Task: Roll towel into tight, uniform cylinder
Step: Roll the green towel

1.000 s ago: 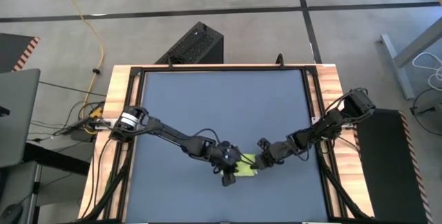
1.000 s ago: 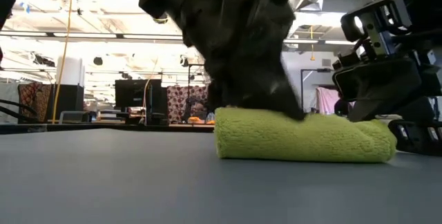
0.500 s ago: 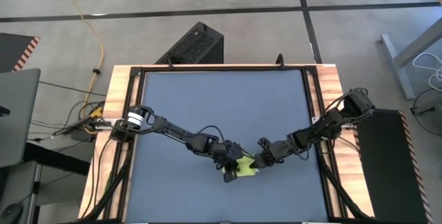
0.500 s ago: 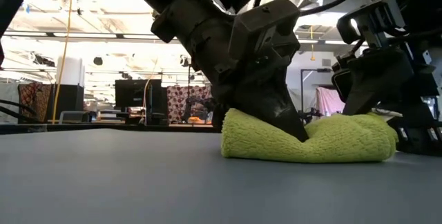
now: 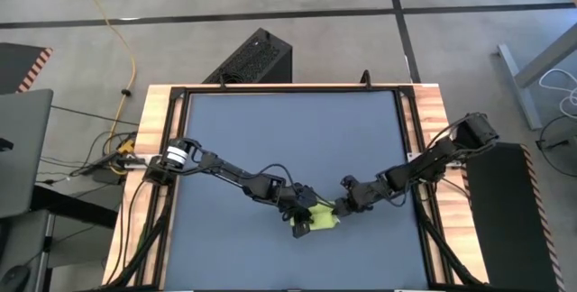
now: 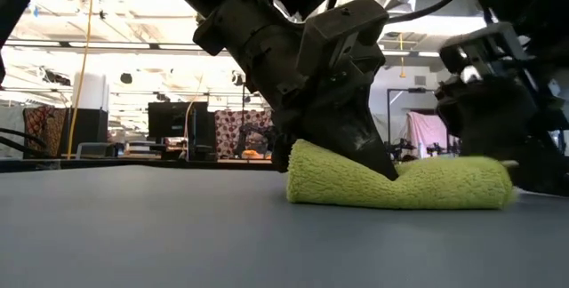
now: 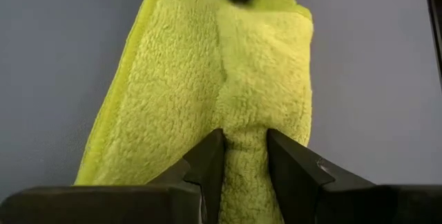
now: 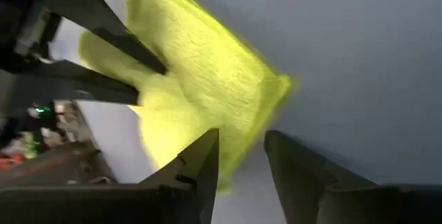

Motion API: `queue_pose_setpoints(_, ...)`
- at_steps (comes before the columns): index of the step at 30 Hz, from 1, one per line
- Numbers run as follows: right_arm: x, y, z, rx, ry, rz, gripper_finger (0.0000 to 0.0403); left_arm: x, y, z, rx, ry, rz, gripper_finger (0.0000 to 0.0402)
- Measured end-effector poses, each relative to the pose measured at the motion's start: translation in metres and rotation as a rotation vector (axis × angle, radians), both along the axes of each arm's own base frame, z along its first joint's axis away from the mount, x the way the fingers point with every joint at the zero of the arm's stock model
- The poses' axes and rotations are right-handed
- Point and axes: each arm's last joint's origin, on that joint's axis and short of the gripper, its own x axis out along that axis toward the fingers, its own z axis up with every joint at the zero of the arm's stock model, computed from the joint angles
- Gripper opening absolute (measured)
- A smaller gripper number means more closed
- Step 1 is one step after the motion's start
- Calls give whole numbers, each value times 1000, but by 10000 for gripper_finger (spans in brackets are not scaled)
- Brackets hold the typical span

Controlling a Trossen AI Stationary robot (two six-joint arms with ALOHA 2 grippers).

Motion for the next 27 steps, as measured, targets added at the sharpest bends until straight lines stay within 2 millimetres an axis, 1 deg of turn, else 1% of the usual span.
queue_pose_setpoints(3, -7, -2, 7, -29, 17, 20, 153, 0, 0, 0, -1, 1, 1, 103)
queue_pose_setpoints(8, -16, -6, 22, -60, -2, 47, 150, 0, 0, -1, -23, 11, 27, 103)
queue_pose_setpoints(11, -20, -3, 35, -88, -73, 101, 150, 0, 2, -1, -78, 32, 70, 103)
queue_pose_setpoints(14, -25, 7, 47, -155, -187, 227, 150, 1, 7, -1, -162, 60, 118, 103)
queue_pose_setpoints(17, -29, 21, 56, -313, -339, 388, 150, 3, 9, 0, -211, 67, 151, 103)
queue_pose_setpoints(20, -34, 37, 59, -516, -461, 536, 150, 3, 13, 0, -250, 82, 175, 103)
queue_pose_setpoints(24, -34, 49, 58, -744, -518, 632, 150, 4, 19, 0, -319, 116, 205, 103)
queue_pose_setpoints(27, -28, 58, 61, -917, -561, 750, 150, 5, 24, -1, -371, 142, 232, 103)
